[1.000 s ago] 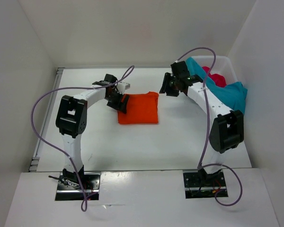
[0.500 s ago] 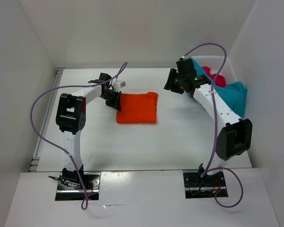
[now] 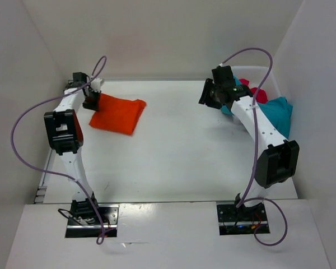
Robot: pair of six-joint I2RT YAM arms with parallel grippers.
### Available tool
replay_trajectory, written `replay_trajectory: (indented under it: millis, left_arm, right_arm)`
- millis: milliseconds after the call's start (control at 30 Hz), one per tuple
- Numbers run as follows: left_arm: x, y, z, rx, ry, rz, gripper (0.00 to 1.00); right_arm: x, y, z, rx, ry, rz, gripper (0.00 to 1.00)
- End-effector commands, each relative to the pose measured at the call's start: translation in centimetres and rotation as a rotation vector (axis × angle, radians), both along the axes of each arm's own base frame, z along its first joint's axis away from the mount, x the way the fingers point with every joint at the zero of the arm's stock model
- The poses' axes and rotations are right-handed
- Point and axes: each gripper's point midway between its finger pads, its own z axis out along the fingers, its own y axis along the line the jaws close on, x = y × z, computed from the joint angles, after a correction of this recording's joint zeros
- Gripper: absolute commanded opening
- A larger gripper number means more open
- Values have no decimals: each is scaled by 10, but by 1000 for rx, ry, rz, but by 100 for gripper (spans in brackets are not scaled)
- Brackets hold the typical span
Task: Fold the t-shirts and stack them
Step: Put the neatly folded tshirt into the corner of the board with the left arm
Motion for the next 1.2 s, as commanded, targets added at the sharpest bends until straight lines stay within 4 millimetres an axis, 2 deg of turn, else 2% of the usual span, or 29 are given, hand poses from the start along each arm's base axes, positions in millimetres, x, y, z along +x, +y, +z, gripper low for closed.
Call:
replay_trajectory:
  millis: [0,33,100,133,167,200,233,300,333,400,433,467,533,633,700,733,767,800,833,867,900,933,1000,1033,1067,1133,1167]
  left_arm:
    - [8,69,-15,189,5,48,0]
    - [10,80,-26,208,17,61,0]
    - [20,112,-18,235,-13,121,0]
    - [24,122,-28,234,-6,135,0]
    - [39,144,-8,250,-69,172,0]
    - [45,152,-3,254,-84,185,0]
    - [46,160,-18,253,-55,206,0]
    - [59,176,-9,278,-87,233,0]
    - [72,188,-1,294,-119,251,0]
    - [83,201,11,309,-156,282,0]
    - [91,215,27,339,-207,311,0]
    - [93,219,33,359,-231,326,0]
    - [88,225,7,386,-179,335,0]
    - [82,225,-2,355,-151,334,0]
    - [82,224,3,336,-169,366,0]
    - [80,228,3,326,-170,369,0]
    - [81,227,2,314,-172,385,0]
    - [78,226,0,306,-159,391,4]
    - [78,225,0,300,-160,398,13]
    - [76,226,5,303,-158,415,51]
    - [75,228,5,312,-155,423,70]
    - [74,229,5,311,-154,439,81]
    - [72,231,25,318,-176,476,96]
    - [70,231,32,319,-179,476,100]
    - [71,230,53,318,-213,488,100]
    - [70,230,76,324,-250,492,100]
    - [68,229,96,327,-274,495,100]
  right_arm:
    - [12,-4,17,-19,-30,-10,51]
    - [13,-4,12,-30,-15,-3,51]
    - [17,-3,16,-29,-18,-3,51]
    - [17,-3,14,-33,-5,-3,51]
    - [20,-2,13,-34,0,-3,51]
    - [23,-1,13,-34,0,-3,51]
    - [19,-2,10,-41,20,-3,51]
    - [23,3,7,-44,30,7,51]
    - [23,4,7,-44,30,7,51]
    - [24,4,2,-46,56,0,51]
    - [24,4,2,-46,57,0,51]
    - [23,8,0,-49,65,10,51]
    - [23,5,-4,-69,81,-3,51]
    - [27,10,-2,-67,74,6,51]
    - [29,13,-10,-66,100,14,51]
    - [30,18,-4,-61,83,23,51]
    - [33,19,-7,-63,89,23,51]
    - [31,24,-12,-75,103,41,51]
    - [31,28,-7,-79,92,47,52]
    - [32,28,-12,-83,104,47,52]
    - [29,34,-10,-90,102,69,52]
    - [28,39,-15,-101,109,76,52]
    - [26,44,-15,-102,109,88,52]
    - [26,44,-15,-102,109,88,52]
    - [24,49,-15,-102,108,99,52]
    - [20,49,-15,-96,114,106,52]
    - [20,49,-14,-93,106,106,52]
